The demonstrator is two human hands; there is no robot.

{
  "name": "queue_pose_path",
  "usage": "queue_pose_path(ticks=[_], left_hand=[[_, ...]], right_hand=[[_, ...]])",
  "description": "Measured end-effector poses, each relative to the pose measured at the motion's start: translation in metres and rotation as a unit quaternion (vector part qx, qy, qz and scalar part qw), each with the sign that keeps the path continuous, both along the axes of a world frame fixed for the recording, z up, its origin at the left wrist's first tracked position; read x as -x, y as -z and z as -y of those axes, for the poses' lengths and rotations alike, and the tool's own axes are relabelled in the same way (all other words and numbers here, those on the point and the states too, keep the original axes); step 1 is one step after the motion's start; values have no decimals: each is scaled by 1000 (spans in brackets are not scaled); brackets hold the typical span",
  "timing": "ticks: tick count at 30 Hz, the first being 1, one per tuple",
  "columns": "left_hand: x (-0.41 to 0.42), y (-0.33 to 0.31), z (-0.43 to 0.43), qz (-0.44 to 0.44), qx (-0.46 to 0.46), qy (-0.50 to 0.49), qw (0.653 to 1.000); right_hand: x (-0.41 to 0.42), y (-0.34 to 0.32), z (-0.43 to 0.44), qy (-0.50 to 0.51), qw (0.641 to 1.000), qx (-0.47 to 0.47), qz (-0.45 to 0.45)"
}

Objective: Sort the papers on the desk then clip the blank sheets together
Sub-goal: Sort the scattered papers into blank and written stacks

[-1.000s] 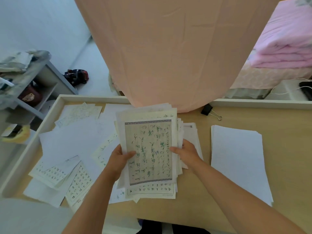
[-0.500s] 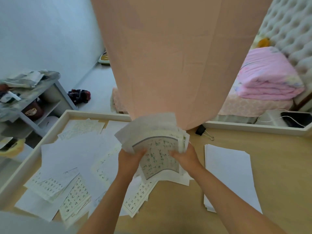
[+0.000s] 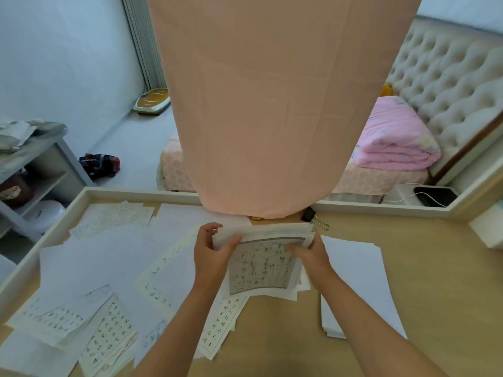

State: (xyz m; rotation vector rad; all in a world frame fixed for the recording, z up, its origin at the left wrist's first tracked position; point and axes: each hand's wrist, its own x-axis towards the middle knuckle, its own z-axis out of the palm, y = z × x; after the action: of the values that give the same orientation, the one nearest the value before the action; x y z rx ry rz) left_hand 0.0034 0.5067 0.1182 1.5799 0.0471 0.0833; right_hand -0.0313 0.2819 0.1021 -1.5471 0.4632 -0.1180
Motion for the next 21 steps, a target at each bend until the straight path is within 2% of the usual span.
queue_pose_path(ticks=[4,8,11,16,18,21], left_hand=[[2,-9,18,40,3,10,999],[-5,-9,26,9,12,-48,999],[-11,-3,14,11,38,-24,999],[0,21,8,-18,-62,78,995],[6,28,12,-39,-91,71,993],[5,24,18,-34,-80,25,996]], right_hand=[[5,8,-1,-23,999,19,-35],[4,9,-8,-12,998,47,-47],[2,7,-6,14,997,52,-46],[5,13,-19,-8,997,64,-51],[3,9,-21,16,997,54,-52],[-2,4,-23,62,997,37,-37]])
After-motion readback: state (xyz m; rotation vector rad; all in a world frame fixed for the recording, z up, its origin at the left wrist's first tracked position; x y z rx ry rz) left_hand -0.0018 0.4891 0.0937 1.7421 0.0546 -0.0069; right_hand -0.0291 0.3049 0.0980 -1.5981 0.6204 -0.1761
